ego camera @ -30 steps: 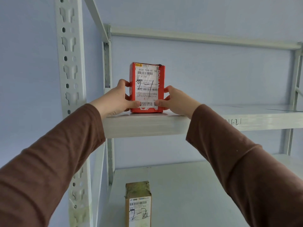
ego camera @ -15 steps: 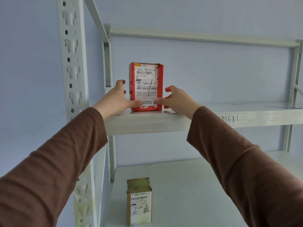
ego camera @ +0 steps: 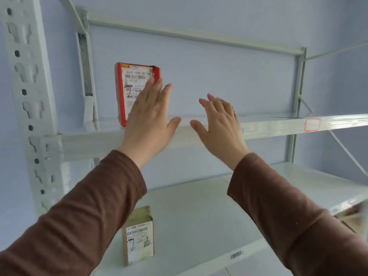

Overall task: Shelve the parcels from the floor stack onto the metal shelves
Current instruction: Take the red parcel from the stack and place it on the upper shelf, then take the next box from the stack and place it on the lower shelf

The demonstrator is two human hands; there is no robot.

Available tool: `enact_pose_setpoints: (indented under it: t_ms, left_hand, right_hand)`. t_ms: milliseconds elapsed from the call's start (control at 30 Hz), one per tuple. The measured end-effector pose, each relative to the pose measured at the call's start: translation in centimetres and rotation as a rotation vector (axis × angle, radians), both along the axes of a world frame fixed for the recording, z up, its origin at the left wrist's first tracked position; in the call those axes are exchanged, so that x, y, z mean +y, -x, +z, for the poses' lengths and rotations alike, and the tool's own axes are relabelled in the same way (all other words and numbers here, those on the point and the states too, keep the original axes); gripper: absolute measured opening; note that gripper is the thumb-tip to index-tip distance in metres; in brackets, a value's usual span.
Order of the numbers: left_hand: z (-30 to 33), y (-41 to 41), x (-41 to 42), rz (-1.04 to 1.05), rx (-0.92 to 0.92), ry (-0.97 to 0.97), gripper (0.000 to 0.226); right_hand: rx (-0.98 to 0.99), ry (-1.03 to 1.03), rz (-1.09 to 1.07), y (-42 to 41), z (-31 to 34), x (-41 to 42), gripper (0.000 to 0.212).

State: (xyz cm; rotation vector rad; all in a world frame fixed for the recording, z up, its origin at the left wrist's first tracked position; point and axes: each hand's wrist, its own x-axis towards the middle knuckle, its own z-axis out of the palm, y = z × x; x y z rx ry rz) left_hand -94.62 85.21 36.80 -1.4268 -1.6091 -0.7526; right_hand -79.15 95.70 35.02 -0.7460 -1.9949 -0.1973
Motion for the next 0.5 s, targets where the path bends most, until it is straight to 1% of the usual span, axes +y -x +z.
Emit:
enact_pose_setpoints:
  t_ms: [133, 233, 400, 500]
  left_hand:
    - [-2.4, -4.4, 2.6, -0.122, 0.015, 0.157, 0.074]
    - [-4.5, -8.4, 3.6, -0.264, 0.007, 0.26, 0.074]
    - [-9.1, -16.9, 3.5, -0.473, 0.039, 0.428, 0.075]
    - [-11.7, -23.1, 1.8, -0.612, 0.096, 0.508, 0.076]
  right_hand:
    - [-0.07, 0.016, -0.215, -5.8, -2.7, -1.0, 0.063]
    - [-0.131, 0.061, -0.414, -10.7, -5.2, -3.1, 0.064]
    - [-0.215, 0.21, -0.702, -19.6, -9.6, -8.8, 0.067]
    - [-0.223, 0.288, -0.847, -24.9, -12.0, -13.4, 0.068]
